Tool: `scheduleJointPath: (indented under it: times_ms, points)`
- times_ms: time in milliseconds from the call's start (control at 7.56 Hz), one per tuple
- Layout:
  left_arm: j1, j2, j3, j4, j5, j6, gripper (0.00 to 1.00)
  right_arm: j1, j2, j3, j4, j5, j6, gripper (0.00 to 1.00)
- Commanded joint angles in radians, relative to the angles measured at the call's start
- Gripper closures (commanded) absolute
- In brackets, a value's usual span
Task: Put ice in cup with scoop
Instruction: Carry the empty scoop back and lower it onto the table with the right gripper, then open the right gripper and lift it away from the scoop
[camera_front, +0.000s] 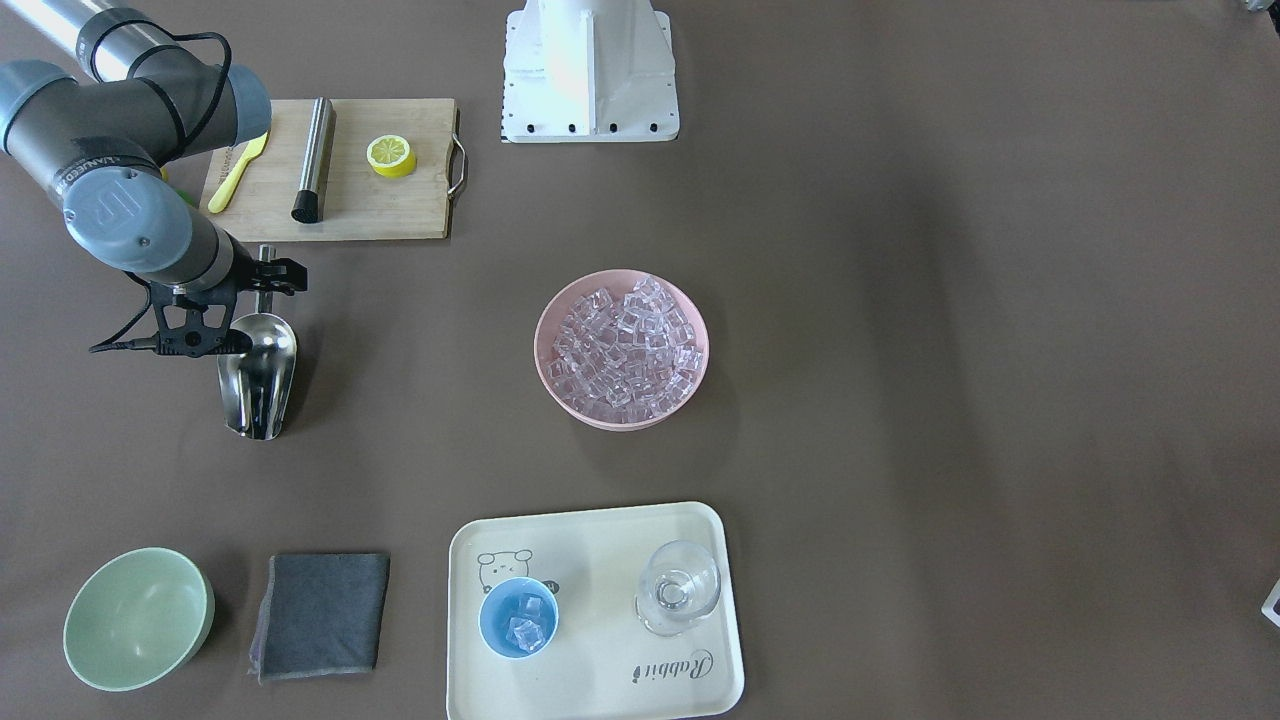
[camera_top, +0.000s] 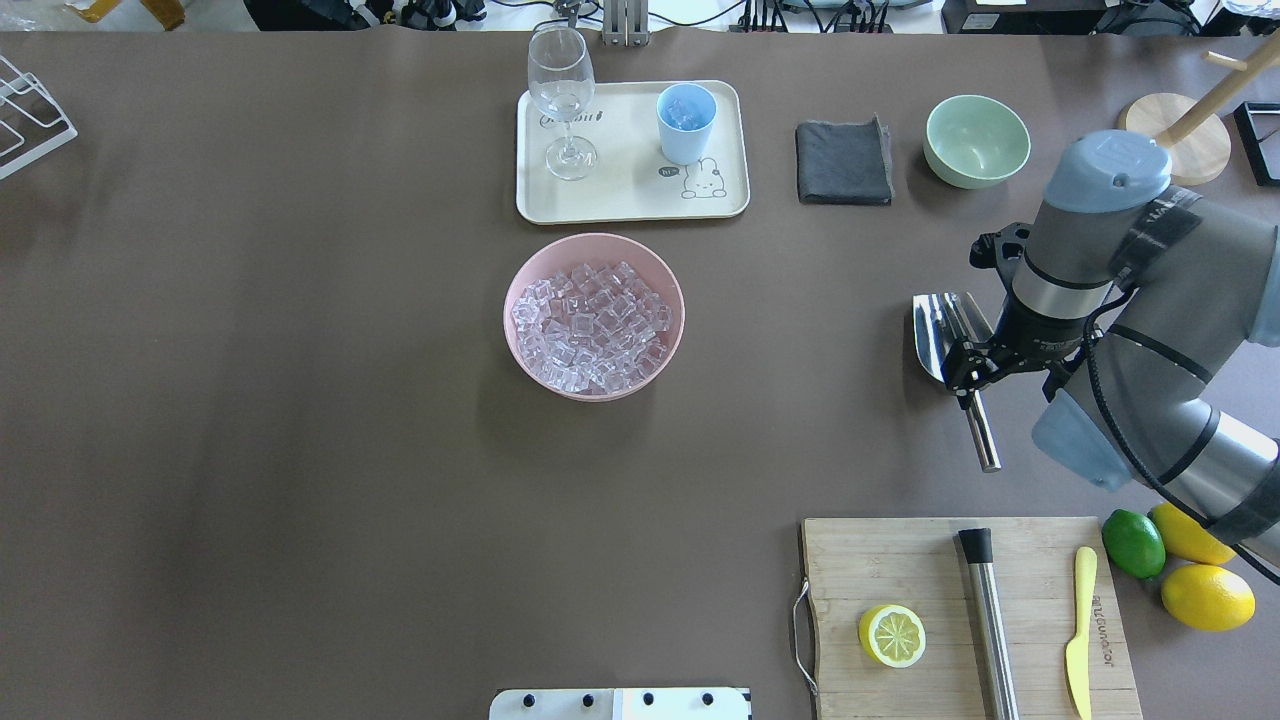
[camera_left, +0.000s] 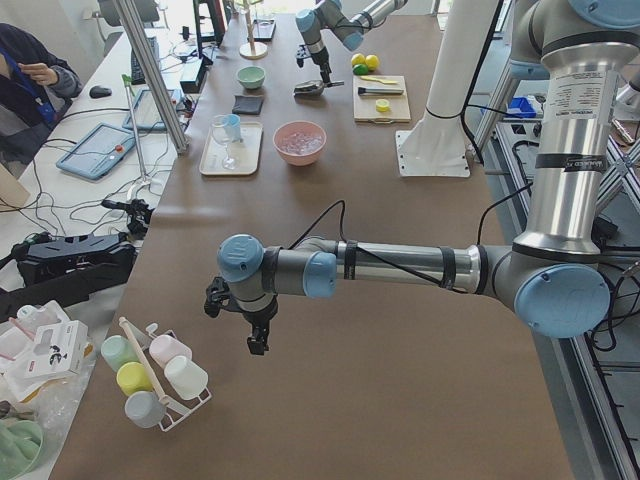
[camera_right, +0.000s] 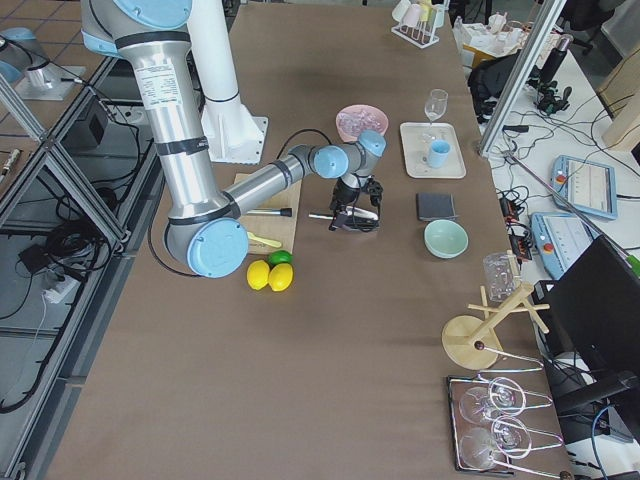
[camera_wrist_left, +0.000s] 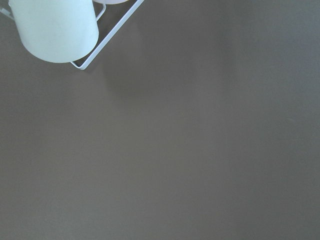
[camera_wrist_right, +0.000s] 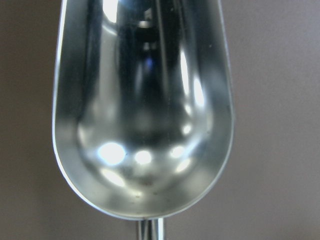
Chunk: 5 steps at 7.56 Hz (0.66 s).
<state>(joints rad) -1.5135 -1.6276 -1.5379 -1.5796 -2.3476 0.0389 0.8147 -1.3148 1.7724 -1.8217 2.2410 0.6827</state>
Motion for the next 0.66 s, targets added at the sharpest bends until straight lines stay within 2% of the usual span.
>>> scheduleJointPath:
  times_ms: [0,397,529]
  points:
    - [0.004,0.002,0.022,-0.109,-0.001,-0.001,0.02,0.101,0.005,0.06,0.004,0.0,0.001,0.0]
    - [-0.005,0.005,0.016,-0.12,-0.005,-0.004,0.03,0.33,-0.027,0.099,0.002,0.011,-0.053,0.0]
    - [-0.005,0.005,-0.002,-0.113,-0.006,-0.005,0.03,0.438,-0.061,0.097,-0.007,0.011,-0.241,0.0]
